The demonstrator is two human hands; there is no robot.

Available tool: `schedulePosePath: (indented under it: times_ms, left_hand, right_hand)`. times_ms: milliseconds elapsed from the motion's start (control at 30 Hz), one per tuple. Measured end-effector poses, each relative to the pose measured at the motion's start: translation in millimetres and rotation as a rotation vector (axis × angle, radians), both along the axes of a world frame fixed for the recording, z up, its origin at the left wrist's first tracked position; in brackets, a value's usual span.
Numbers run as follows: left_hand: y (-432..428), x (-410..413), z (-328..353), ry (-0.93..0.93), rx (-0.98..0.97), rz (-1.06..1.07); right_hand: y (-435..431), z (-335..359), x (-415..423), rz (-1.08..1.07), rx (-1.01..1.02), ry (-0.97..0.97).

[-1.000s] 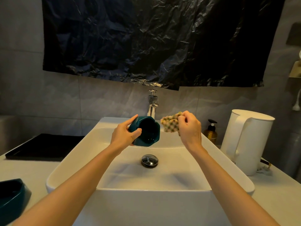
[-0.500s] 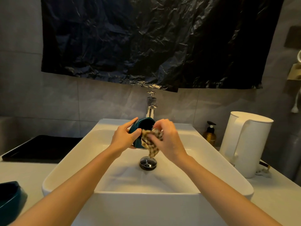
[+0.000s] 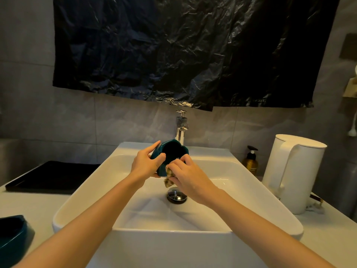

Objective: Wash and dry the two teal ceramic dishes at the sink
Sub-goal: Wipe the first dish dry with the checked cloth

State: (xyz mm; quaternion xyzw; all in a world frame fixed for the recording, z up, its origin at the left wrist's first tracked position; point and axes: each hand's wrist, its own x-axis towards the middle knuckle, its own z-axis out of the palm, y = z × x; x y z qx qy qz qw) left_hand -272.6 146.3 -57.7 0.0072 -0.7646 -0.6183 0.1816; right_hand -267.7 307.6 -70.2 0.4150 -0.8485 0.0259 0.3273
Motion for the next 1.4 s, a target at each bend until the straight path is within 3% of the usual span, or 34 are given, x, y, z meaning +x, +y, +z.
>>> schedulePosePath:
  times_ms: [300,433,533,700,867,1033,1233,1400]
  left_hand:
    - [1.5,0.7,0.7,-0.001,-0.038,-0.044]
    - [3.5,1.3,-3.2,0.021,-0.1,0.004]
    - [2.8,1.3,-2.6,0.021,-0.105,-0.005]
    - [-0.6,0.9,-3.1,-0.024,-0.125,-0.081]
    - [0.4,1.6,-1.2,0.011,-0.09,-0.085]
    - [1.9,2.5,-6.2,0.009,-0.168,-0.048]
    - [1.7,-0.9,-7.7,-0.032,-0.207,-0.143]
    - [4.0,-0.6,-1.8,0.001,-0.116,-0.141]
  right_hand:
    - [19.2,6.6,-12.4,-0.113,0.283,0.179]
    - [-1.7,-1.9,-2.3,-0.035,0.098,-0.059]
    - [-5.2,0.2,0.2,-0.025,0.055,-0.067]
    - [21.4,5.1,-11.3,-0.117,0.294,0.164]
    - [19.1,6.7,-4.4,-0.154,0.301,0.279]
    - [2.1,-9.9,-4.8,-0.058,0.146,-0.016]
    - [24.2,2.2,-9.9,-0.194,0.37,0.227]
    - [22.5,7.2,-9.1,-0.169,0.404,0.403]
